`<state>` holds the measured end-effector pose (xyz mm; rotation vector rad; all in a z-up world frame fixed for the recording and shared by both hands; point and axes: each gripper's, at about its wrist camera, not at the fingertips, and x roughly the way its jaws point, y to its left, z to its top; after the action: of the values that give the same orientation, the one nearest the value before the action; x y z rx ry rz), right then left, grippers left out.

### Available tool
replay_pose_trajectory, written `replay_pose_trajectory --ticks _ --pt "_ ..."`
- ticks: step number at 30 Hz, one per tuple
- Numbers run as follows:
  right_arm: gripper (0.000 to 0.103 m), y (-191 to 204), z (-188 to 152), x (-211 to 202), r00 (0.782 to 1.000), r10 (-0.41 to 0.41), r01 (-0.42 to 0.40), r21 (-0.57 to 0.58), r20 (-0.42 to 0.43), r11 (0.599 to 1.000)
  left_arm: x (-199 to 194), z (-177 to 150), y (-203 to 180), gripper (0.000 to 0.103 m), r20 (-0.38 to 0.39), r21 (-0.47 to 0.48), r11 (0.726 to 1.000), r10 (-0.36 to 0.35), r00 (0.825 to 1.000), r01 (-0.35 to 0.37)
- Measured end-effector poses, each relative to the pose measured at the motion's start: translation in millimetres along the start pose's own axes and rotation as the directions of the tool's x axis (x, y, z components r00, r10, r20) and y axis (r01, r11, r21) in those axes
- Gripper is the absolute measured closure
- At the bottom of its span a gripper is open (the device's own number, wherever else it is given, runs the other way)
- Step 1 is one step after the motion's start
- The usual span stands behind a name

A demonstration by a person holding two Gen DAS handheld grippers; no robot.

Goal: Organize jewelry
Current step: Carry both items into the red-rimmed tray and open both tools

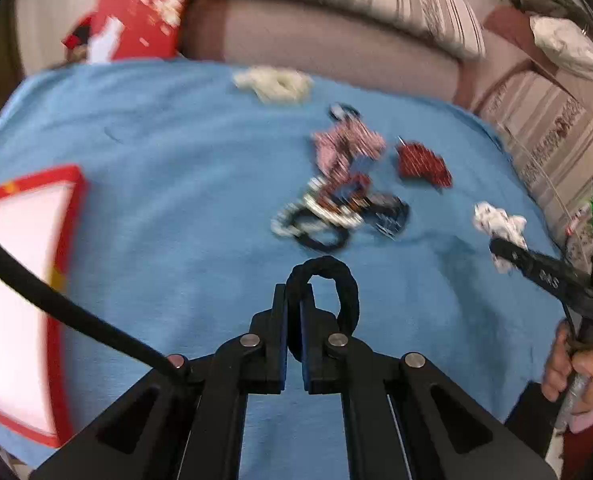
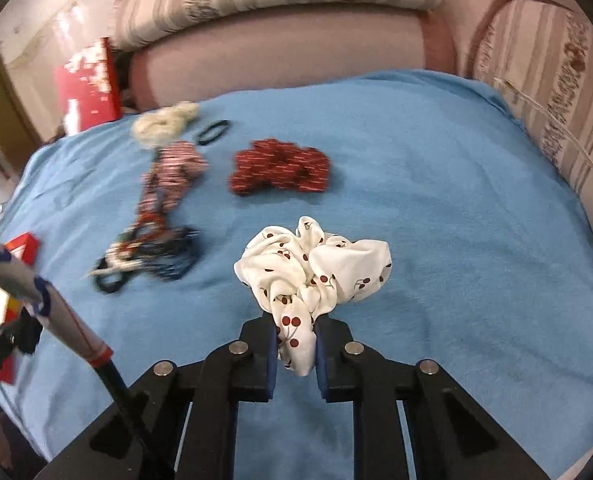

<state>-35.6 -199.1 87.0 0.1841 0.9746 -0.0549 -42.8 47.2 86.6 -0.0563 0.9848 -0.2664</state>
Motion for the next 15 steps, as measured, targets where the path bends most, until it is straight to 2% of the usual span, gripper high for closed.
replay_pose_trajectory --ticks 4,9,15 --pt "0.087 40.9 -3.0 -9.0 0.998 0.054 -0.055 -0.058 -0.008 0.997 -25.9 6.1 38.1 0.098 0.065 -0.075 0.995 0.068 0.996 -0.063" --pt "0.087 101.1 -12.1 -10.3 0.991 0.126 -0.131 -0.142 -0.045 0.981 -40.6 9.7 97.7 0.098 0.088 -0.200 0.974 0.129 0.988 -0.110" --pt "0.087 177.5 -13.3 4.7 0.971 0.206 -0.229 -0.211 -0.125 0.950 -59.2 22.0 178.3 0.098 0.135 -0.279 0.935 0.266 0.954 -0.221"
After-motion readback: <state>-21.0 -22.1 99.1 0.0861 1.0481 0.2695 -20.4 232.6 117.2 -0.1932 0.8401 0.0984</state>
